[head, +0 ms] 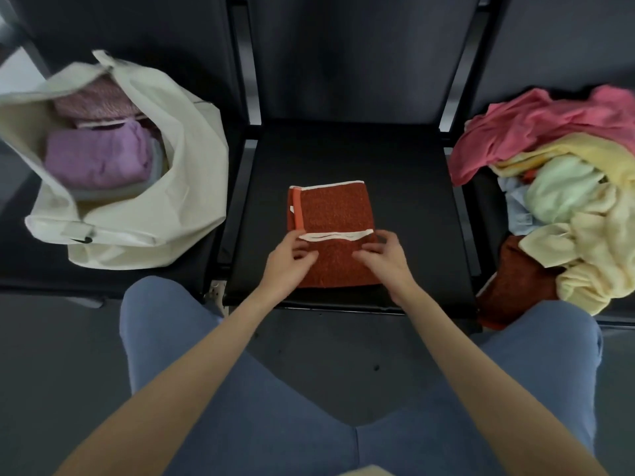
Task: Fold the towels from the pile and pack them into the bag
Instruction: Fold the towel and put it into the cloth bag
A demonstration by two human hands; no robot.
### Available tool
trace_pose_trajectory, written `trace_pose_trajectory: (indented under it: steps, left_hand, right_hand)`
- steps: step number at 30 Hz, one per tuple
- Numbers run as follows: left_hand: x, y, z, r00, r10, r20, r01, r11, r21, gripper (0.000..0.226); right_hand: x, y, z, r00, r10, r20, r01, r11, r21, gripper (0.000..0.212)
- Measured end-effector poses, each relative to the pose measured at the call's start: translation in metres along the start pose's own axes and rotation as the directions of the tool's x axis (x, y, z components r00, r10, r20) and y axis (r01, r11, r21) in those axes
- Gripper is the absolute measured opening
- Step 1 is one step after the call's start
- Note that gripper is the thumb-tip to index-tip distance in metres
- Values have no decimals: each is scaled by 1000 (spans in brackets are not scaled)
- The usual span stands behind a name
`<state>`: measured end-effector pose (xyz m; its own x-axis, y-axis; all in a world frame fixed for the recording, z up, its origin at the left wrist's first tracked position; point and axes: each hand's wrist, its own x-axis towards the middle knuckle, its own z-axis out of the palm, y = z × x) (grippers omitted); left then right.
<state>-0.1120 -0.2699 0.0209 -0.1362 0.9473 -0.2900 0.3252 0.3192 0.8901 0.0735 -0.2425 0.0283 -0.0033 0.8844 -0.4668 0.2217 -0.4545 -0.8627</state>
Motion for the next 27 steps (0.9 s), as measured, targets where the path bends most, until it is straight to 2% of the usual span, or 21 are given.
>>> trace_pose_trajectory:
  steps: [1,2,4,6,8,10,12,14,16,18,21,24,25,27]
  left_hand:
    - [-3,-7,-4,987,153,60,-163,956,246,45]
    - [-4,-15,-8,951,267,155,-308,846,435,46]
    - [-7,-30,-14,877,354,324,-480,621,620,54]
    - [-5,-40,-18,851,350,392,-523,487,700,62]
    - [-3,-45,-21,833,360,420,-547,426,721,63]
    - [2,-46,-22,812,407,418,-569,395,722,61]
    - [3,-38,-21,801,422,425,-583,387,714,53]
    - [3,-29,-22,803,421,421,-582,405,706,39]
    - [-2,-23,-25,834,385,396,-550,513,660,34]
    - [-14,-17,-30,877,307,370,-472,691,547,29]
    - [-29,-9,-36,915,239,324,-343,885,314,16]
    - [-27,-7,-35,957,177,231,-204,974,95,17]
    - [-22,-8,-34,970,154,190,-166,985,46,17]
    - [-12,-12,-32,991,82,103,-82,997,-1,17]
  right_hand:
    - [-2,3,-3,989,-142,47,149,958,-246,63]
    - [-3,7,-8,959,-241,146,281,846,-453,62]
    - [-2,15,-16,904,-246,349,426,569,-703,68]
    - [0,22,-19,887,-167,431,462,343,-817,80]
    - [2,27,-16,881,-208,425,462,178,-869,83]
    - [3,29,-12,866,-306,395,442,101,-891,76]
    - [5,30,-11,841,-381,383,445,86,-891,66]
    - [7,30,-15,815,-422,398,475,93,-875,48]
    - [3,28,-24,811,-439,388,489,144,-860,27]
    - [-5,23,-34,830,-449,332,492,305,-816,14]
    - [-15,13,-46,915,-366,172,384,653,-652,5]
    - [-14,5,-47,973,-221,71,232,901,-365,4]
    - [-12,3,-46,981,-187,44,192,948,-255,4]
    - [-6,2,-41,991,-130,2,130,988,-78,18]
